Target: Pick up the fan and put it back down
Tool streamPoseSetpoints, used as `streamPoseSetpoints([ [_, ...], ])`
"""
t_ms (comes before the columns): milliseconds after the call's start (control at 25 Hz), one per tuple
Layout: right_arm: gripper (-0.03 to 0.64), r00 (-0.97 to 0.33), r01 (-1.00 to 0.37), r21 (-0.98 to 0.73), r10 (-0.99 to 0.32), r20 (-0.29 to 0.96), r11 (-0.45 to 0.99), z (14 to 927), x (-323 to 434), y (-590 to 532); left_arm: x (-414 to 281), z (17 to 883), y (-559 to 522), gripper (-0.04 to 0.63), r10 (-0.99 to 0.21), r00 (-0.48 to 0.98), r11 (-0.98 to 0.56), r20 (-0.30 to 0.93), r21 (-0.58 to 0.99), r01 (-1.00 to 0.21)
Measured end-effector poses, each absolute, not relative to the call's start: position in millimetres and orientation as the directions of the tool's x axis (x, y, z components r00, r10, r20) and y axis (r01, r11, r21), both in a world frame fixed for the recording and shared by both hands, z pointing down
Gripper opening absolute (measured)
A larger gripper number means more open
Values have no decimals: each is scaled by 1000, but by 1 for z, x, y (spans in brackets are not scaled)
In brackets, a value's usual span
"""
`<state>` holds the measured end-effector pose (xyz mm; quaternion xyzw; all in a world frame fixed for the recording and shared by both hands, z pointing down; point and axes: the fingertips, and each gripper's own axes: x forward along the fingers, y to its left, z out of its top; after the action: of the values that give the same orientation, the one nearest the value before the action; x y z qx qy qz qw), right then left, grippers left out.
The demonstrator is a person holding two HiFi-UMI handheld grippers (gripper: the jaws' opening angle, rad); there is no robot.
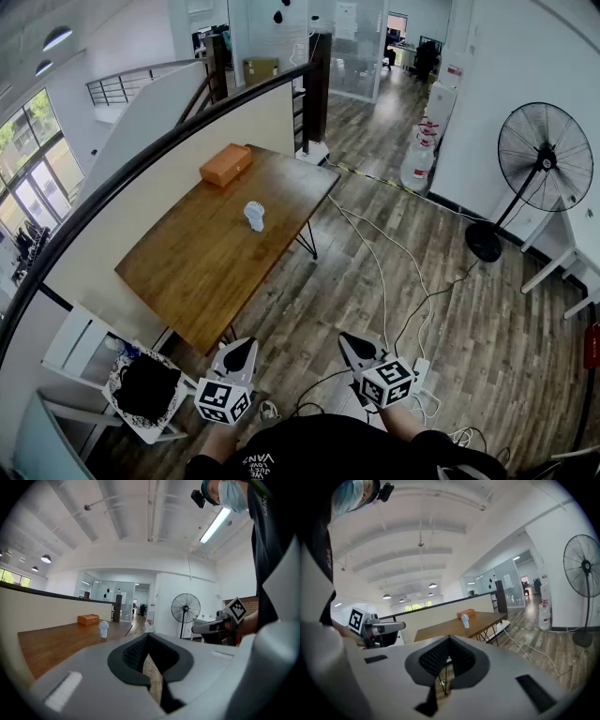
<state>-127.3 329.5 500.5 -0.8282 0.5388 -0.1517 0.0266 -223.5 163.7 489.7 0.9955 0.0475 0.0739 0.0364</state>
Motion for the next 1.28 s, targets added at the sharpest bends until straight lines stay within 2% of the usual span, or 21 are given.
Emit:
streamPoseSetpoints([
  [320,11,328,-905,-209,-920,215,-371,504,-123,361,-218,491,212,11,69,986,-997,152,32,64],
  [480,12,265,-912,-279,-951,158,-300,501,-118,360,-207,489,221,14,61,986,-998,156,32,56],
  [520,24,259,-912,-287,-954,149,-293,501,-115,359,-203,490,222,39,62,985,-998,161,43,55],
  [560,71,260,-911,-288,-954,153,-294,503,-112,357,-198,491,222,107,64,984,-997,169,54,56],
  [600,178,261,-911,-286,-952,162,-299,505,-110,355,-193,493,222,174,71,982,-996,176,64,60],
  [640,215,261,-910,-285,-950,171,-301,507,-107,353,-187,494,222,186,80,980,-995,184,71,68],
  [960,215,275,-908,-275,-944,180,-317,512,-56,317,-123,510,188,186,102,974,-992,204,87,86],
  [1280,215,266,-916,-245,-938,221,-318,517,39,235,-23,527,111,186,107,973,-988,206,130,81],
])
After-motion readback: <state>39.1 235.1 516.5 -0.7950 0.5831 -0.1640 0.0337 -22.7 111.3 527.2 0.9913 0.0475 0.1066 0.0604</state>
